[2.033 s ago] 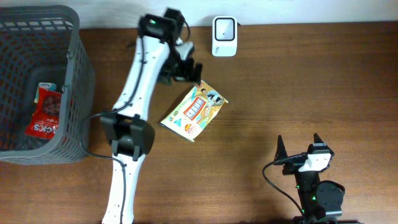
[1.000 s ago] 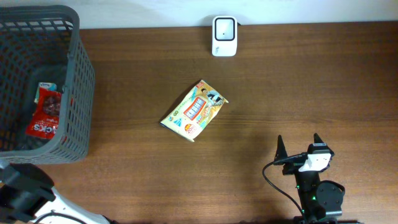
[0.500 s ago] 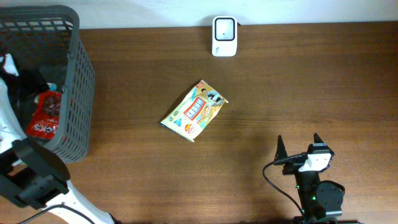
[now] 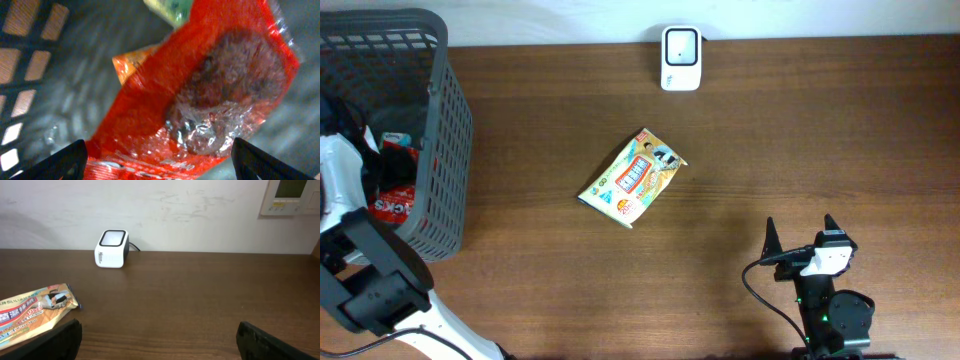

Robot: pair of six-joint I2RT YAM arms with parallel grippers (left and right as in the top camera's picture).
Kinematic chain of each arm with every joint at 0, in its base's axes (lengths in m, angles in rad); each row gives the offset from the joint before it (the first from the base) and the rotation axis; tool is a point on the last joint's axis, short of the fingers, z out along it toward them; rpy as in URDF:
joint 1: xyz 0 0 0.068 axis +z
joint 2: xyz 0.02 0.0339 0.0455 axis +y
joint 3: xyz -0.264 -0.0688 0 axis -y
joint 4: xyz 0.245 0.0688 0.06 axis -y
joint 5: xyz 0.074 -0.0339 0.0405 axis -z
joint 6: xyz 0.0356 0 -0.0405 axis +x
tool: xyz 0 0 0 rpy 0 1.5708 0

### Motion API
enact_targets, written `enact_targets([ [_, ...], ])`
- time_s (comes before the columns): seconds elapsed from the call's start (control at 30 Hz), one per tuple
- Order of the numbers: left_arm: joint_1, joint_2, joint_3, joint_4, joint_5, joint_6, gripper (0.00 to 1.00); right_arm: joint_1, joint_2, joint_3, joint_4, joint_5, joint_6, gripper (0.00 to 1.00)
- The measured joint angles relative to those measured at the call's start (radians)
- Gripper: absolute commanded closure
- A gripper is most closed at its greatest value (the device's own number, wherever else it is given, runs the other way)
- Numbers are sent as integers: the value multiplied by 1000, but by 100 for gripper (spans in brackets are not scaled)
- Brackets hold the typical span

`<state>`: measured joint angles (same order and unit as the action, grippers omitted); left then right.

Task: Scan the item barcode
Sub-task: 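Return left gripper into the basket and grasp the red candy bag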

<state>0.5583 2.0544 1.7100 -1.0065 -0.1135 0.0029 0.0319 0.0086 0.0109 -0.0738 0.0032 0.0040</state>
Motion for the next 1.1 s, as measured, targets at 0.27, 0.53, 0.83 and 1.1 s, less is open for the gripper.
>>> enact_targets([
  [0.27,0,0,-19,24,-15,-5,100,0,0,0,0,0,0,2],
  [0.53,-1,0,49,-63,-10,-7,100,0,0,0,0,0,0,2],
  [0.83,-1,-41,165,-73,12,-8,1,0,0,0,0,0,0,2],
  [1.1,-1,50,90,-68,16,-11,0,0,0,0,0,0,0,2],
])
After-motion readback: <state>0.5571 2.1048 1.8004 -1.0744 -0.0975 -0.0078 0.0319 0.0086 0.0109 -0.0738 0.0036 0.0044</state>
